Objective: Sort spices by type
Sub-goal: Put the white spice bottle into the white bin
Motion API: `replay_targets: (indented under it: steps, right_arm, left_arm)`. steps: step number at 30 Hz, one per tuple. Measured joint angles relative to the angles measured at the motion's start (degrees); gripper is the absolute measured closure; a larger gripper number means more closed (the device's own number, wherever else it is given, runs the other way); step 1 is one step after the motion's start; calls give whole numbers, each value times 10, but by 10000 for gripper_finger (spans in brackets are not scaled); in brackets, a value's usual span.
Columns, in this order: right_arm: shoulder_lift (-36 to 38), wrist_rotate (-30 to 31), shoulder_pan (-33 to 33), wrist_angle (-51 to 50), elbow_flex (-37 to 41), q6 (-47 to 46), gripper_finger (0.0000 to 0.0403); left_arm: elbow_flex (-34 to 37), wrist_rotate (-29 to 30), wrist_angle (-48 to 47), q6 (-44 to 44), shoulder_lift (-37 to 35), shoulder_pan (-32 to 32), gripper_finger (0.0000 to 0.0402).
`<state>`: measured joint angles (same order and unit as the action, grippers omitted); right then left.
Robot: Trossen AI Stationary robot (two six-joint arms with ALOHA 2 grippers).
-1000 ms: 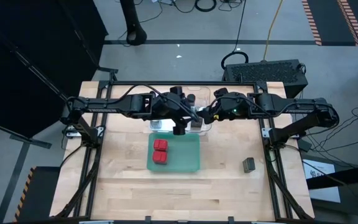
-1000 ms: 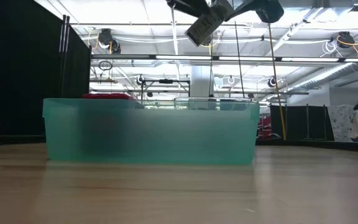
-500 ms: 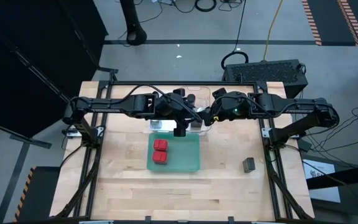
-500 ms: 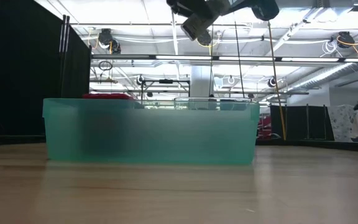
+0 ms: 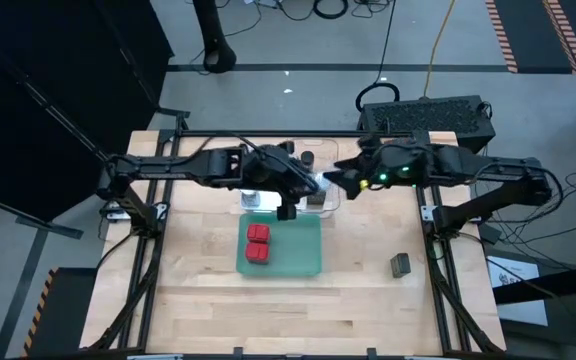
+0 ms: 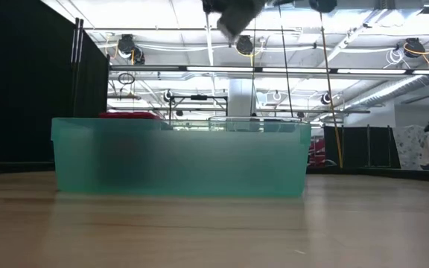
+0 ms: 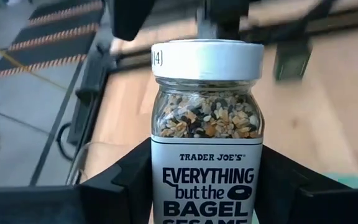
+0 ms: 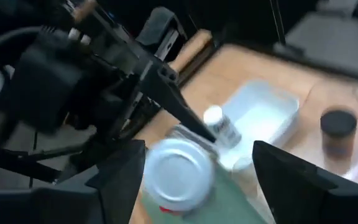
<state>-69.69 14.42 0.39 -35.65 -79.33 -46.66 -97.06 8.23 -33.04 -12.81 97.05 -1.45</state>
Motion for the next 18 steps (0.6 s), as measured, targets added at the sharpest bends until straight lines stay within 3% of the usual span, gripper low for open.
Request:
replay_targets:
  steps: [8, 14, 18]
  right_arm:
    - [59, 39, 40, 35, 0, 159, 118]
    - [19, 44, 82, 140, -1, 334, 118]
    - [-12, 73, 81, 199, 0, 390, 118]
  left_arm:
    - [0, -108, 115, 38, -85, -25, 200]
    - [-1, -128, 177, 50, -109, -30, 200]
    - [0, -191, 232, 63, -103, -36, 200]
